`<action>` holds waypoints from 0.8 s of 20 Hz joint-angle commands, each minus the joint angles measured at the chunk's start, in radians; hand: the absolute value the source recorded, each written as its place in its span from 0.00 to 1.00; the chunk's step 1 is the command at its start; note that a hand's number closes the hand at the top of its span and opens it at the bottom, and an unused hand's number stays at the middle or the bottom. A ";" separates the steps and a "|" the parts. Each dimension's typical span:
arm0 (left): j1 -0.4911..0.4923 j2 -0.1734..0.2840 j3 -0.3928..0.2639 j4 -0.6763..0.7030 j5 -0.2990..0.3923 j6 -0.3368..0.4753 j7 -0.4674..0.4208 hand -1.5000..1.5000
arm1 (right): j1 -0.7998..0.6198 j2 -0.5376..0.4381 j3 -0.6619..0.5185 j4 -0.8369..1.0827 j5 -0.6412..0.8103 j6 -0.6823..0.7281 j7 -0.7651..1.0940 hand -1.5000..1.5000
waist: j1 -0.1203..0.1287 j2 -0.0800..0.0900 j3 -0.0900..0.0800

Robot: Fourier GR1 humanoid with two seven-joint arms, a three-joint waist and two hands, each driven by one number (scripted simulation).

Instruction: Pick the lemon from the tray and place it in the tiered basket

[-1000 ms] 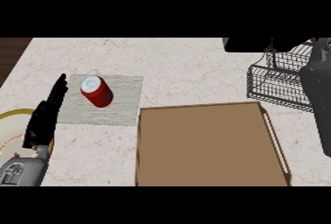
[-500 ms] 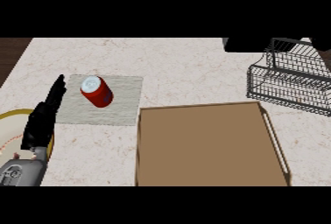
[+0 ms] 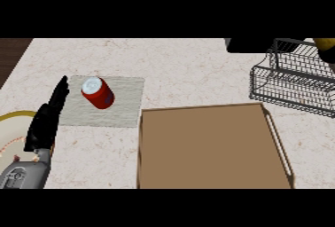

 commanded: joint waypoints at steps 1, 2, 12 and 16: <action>0.056 0.025 0.022 -0.039 0.012 -0.036 -0.016 0.50 | 0.035 0.031 -0.033 0.060 -0.049 -0.003 -0.046 1.00 | 0.006 -0.001 0.000; -0.014 -0.021 0.005 0.032 -0.014 0.011 -0.014 0.50 | -0.010 0.050 -0.093 0.027 -0.115 0.068 0.052 1.00 | -0.009 -0.002 -0.001; 0.036 -0.002 0.035 -0.036 0.004 -0.050 0.007 0.50 | 0.097 0.094 -0.212 0.031 -0.210 -0.128 -0.042 0.00 | 0.001 -0.002 0.000; 0.010 -0.021 0.025 -0.064 -0.027 -0.021 0.063 0.50 | 0.046 0.089 -0.244 0.041 -0.218 -0.215 -0.049 0.00 | 0.006 -0.001 0.000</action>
